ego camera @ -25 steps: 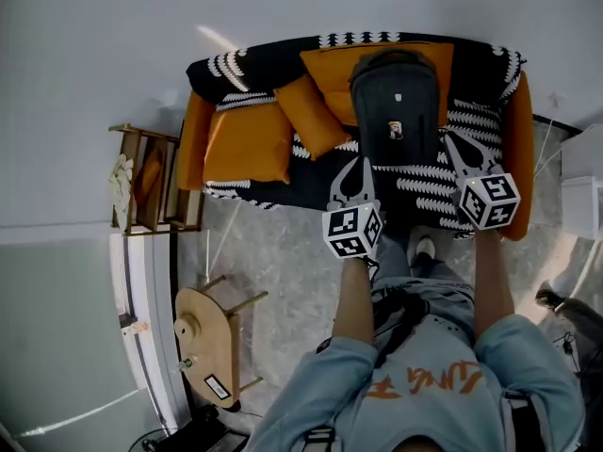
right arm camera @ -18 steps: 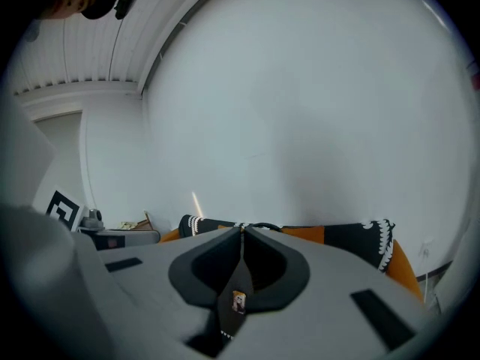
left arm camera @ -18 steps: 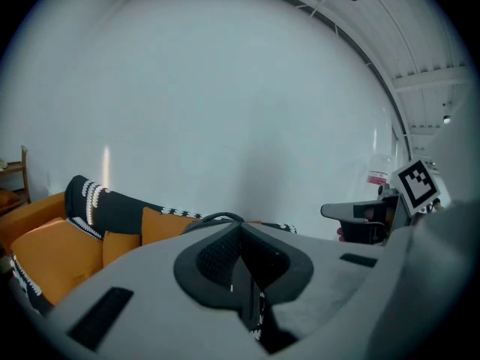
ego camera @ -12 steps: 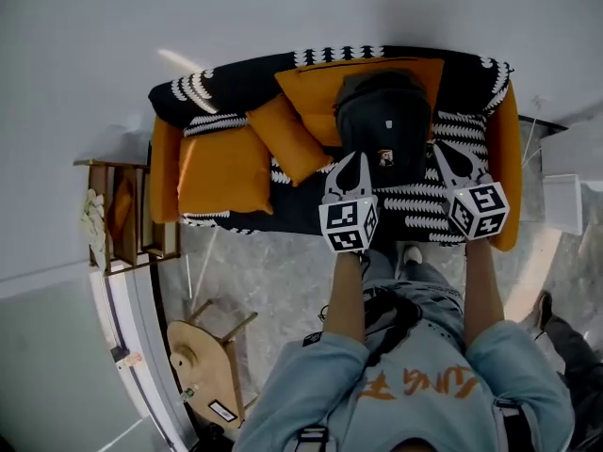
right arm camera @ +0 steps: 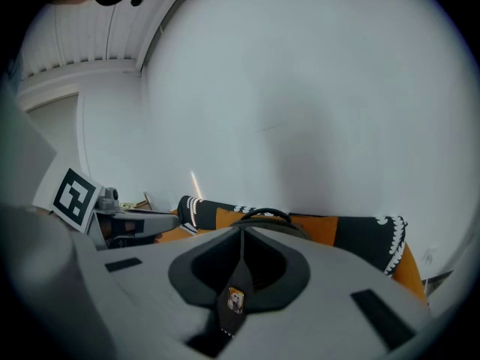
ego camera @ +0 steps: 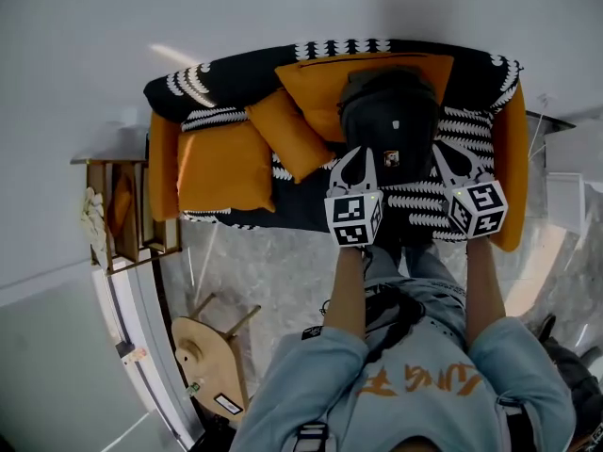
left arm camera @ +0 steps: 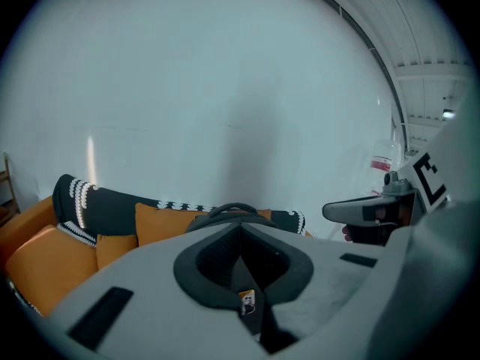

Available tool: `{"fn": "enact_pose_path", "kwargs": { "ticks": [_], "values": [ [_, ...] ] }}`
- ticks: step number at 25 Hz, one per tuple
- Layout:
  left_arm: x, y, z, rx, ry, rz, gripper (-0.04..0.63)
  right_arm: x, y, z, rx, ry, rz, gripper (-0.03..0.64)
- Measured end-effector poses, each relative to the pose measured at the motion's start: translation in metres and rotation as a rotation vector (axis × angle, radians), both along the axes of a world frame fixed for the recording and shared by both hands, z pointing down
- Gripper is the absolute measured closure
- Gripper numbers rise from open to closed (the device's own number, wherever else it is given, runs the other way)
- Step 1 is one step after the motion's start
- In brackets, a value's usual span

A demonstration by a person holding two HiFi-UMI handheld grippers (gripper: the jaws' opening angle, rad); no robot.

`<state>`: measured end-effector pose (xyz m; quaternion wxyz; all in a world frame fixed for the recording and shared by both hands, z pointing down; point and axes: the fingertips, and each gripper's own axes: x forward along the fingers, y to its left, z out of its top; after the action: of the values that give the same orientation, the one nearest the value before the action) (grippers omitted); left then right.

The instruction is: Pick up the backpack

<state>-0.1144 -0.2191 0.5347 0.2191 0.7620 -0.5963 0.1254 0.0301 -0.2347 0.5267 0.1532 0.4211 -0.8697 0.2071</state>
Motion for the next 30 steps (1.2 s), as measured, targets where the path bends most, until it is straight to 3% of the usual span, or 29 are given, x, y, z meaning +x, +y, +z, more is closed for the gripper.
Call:
{"fn": "enact_pose_path", "kwargs": {
  "ticks": [12, 21, 25, 30],
  "values": [
    [0.014, -0.025, 0.005, -0.012, -0.022, 0.014, 0.572, 0.002, -0.023, 0.01, 0.007, 0.048, -0.078, 0.584],
    [-0.008, -0.069, 0.005, -0.007, -0.018, -0.012, 0.572, -0.009, -0.062, 0.013, 0.006, 0.031, -0.125, 0.584],
    [-0.002, -0.094, 0.012, -0.022, -0.059, 0.073, 0.572, -0.015, -0.081, 0.028, -0.004, 0.069, -0.171, 0.583],
    [0.014, -0.123, 0.041, -0.079, -0.17, 0.233, 0.569, -0.035, -0.096, 0.041, 0.002, 0.117, -0.313, 0.58]
  ]
}}
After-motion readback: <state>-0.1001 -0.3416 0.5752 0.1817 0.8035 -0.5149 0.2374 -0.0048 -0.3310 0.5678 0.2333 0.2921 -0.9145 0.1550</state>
